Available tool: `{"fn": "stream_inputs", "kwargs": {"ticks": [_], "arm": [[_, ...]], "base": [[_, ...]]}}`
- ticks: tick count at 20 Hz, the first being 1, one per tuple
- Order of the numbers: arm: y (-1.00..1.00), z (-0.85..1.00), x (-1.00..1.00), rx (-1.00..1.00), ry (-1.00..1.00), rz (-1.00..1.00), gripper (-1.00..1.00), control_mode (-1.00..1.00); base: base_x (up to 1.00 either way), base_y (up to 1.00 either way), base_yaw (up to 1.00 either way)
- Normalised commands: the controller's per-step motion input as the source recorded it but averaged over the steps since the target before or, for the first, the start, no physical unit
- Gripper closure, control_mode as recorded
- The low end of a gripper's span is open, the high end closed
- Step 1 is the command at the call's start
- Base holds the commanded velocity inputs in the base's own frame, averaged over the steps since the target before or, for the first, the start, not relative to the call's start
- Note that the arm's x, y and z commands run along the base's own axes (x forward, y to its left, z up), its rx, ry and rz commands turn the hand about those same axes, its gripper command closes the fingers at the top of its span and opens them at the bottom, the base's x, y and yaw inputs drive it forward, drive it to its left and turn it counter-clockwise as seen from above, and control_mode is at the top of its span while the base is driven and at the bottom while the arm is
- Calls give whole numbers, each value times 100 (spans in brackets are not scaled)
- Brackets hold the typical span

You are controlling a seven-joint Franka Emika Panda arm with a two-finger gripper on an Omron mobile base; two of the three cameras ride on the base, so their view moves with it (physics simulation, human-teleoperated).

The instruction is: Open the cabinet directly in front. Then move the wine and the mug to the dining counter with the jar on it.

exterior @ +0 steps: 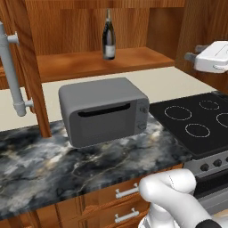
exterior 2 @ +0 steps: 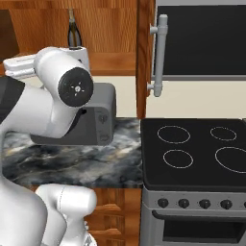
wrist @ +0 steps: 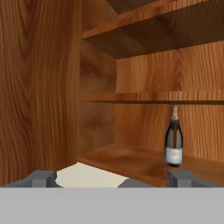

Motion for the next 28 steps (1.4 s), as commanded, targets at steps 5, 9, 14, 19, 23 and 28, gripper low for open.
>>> {"fn": "stream_inputs", "kwargs": {"ticks": [5, 9, 14, 19, 23, 28], "arm": [[1, 0, 3, 1, -6, 0, -100, -100], [7, 0, 31, 0, 0, -2, -100, -100], [4, 0, 49, 0, 1, 0, -100, -100], [6, 0, 60, 0, 1, 0, -100, -100], [11, 0, 63, 0, 0, 0, -100, -100], [27, 0, 64, 0, 3, 0, -100, -100]], "base": [[0, 0, 0], [0, 0, 0], [0, 0, 0], [0, 0, 0], [0, 0, 0], [0, 0, 0]]}}
